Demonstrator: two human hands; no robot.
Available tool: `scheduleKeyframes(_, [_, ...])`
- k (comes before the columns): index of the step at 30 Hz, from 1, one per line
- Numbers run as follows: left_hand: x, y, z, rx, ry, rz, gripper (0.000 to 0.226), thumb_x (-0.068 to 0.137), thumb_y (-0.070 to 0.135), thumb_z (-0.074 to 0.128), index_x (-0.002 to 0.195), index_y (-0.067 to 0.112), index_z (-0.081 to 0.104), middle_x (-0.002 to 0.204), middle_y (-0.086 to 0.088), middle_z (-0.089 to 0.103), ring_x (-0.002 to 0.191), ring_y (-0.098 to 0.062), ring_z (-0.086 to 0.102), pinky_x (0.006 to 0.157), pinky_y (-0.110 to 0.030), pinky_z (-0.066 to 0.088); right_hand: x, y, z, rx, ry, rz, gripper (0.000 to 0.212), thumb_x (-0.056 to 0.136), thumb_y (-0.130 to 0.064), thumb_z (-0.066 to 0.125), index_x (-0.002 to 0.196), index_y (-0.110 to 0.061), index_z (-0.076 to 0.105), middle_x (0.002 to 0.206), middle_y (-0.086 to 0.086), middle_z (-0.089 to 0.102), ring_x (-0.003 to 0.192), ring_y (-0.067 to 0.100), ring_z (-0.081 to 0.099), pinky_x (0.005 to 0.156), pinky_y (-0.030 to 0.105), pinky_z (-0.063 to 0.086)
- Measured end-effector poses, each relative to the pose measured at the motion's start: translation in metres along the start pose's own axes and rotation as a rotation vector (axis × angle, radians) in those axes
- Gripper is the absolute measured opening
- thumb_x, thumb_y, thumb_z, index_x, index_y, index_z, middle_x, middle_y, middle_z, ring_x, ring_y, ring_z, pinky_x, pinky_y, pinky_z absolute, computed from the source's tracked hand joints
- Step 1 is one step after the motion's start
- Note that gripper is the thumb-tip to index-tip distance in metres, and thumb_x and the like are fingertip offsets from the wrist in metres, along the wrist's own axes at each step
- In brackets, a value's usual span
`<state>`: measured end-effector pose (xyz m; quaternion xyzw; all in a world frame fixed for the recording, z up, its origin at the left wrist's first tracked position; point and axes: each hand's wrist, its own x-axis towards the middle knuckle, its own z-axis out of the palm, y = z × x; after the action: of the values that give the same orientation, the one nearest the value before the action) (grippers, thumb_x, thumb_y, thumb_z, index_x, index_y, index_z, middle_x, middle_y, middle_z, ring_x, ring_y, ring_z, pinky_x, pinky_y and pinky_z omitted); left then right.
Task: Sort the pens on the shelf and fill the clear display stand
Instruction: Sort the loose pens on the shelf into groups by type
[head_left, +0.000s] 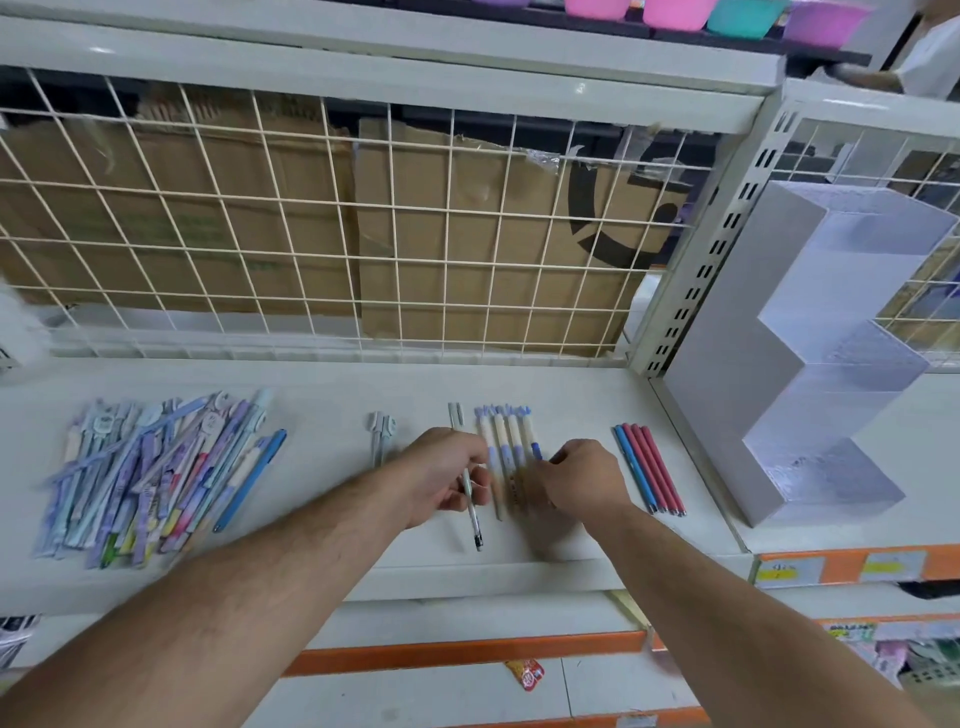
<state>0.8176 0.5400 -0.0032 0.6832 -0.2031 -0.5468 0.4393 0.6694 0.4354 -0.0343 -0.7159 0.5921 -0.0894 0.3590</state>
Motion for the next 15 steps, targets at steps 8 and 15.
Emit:
scheduleKeyframes(8, [-0.002, 0.003, 0.000, 0.013, -0.010, 0.070, 0.020, 0.087, -0.014, 0.044, 0.093, 0.004, 0.049, 0.066, -0.017, 0.063, 0.072, -0.035, 0.068, 0.048, -0.026, 0.044, 0.000, 0.001, 0.000, -0.121, 0.019, -0.060, 0.024, 0.094, -0.039, 0.060, 0.086, -0.017, 0.066, 0.077, 0.001, 0.069, 0.072, 0.018, 0.067, 0.066, 0.031, 0.055])
scheduleKeyframes(15, [0.009, -0.011, -0.005, 0.028, 0.050, 0.112, 0.009, 0.088, 0.004, 0.068, 0.095, 0.006, 0.063, 0.092, -0.020, 0.074, 0.079, -0.029, 0.069, 0.055, -0.030, 0.050, -0.031, -0.017, 0.004, 0.257, -0.143, -0.286, 0.013, 0.089, -0.015, 0.067, 0.076, -0.015, 0.067, 0.061, -0.006, 0.065, 0.054, 0.008, 0.058, 0.055, 0.022, 0.046])
